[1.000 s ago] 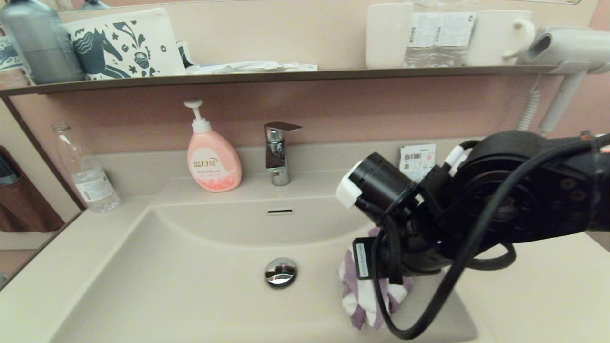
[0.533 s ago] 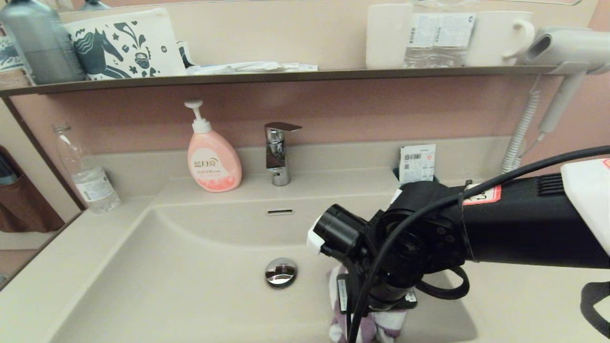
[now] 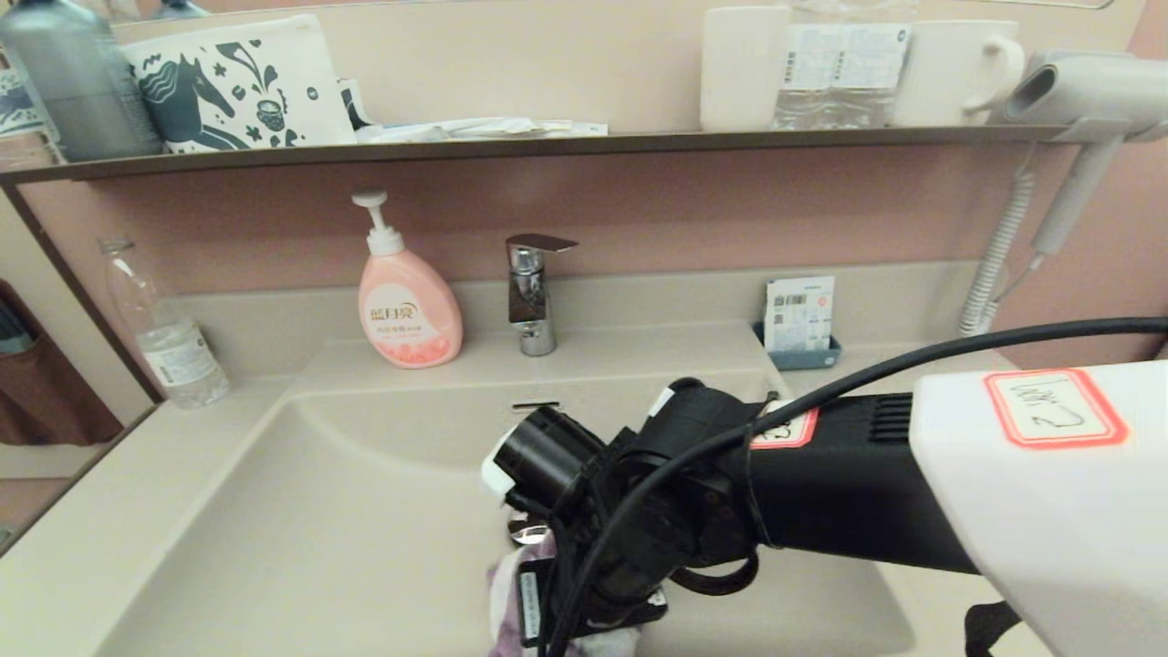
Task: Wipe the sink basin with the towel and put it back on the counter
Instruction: Wipe the sink
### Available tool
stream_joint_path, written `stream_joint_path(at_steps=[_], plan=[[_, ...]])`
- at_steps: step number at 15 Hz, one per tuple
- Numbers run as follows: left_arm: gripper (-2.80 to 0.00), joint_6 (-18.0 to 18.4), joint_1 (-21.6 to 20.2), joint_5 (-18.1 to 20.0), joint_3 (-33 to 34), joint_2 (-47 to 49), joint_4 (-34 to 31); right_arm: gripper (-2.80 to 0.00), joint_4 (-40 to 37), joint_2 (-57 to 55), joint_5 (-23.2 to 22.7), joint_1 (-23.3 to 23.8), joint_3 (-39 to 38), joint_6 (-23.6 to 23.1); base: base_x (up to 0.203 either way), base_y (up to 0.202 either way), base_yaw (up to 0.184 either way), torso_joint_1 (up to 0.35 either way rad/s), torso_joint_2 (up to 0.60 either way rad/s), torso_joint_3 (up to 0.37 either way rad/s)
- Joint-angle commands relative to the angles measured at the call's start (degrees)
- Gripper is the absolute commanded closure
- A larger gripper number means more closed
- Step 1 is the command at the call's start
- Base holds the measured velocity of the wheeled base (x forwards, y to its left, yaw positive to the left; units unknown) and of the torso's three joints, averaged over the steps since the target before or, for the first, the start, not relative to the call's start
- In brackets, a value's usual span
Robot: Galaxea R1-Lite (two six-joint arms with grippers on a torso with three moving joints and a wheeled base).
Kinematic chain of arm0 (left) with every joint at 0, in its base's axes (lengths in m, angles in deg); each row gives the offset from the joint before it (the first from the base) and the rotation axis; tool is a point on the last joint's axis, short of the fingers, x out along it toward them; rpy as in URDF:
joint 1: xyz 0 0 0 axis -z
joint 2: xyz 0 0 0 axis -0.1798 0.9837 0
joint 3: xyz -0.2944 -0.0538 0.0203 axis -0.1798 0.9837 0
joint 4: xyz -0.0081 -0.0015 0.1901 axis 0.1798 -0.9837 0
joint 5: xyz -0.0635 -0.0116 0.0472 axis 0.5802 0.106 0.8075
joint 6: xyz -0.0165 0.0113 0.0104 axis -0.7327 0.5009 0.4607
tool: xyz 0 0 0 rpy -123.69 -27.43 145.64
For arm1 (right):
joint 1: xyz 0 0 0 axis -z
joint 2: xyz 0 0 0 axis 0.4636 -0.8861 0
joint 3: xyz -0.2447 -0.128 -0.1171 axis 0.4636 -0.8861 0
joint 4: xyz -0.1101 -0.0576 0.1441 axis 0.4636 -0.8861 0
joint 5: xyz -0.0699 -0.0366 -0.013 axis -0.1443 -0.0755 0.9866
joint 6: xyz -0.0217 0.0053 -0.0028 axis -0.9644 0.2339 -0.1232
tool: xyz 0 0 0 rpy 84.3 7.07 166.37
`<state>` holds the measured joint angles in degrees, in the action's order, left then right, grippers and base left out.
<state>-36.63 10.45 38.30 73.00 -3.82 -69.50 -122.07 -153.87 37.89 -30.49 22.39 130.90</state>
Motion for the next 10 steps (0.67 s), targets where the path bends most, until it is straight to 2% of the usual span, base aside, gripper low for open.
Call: stream_joint_path(at_steps=[1,3,6,10], plan=[[0.00,-0.1,0.0,0.0,0.0,0.0,0.0,0.00,1.2,-3.4,-0.3,-0.5,3.8,-0.6,0.000,0.000,0.000,0.000,0.00,0.000],[0.00,0.0,0.0,0.0,0.0,0.0,0.0,0.00,5.4,-5.5,-2.6,-0.8,6.0,-2.4,0.000,0.000,0.000,0.000,0.00,0.000],[0.00,0.0,0.0,0.0,0.0,0.0,0.0,0.00,13.1,-8.0,-3.5,-0.9,6.1,-5.5,0.000,0.000,0.000,0.000,0.00,0.000],[0.00,-0.1,0.0,0.0,0.0,0.0,0.0,0.00,29.8,-12.7,-2.9,-1.0,6.1,-8.7,0.000,0.000,0.000,0.000,0.00,0.000]])
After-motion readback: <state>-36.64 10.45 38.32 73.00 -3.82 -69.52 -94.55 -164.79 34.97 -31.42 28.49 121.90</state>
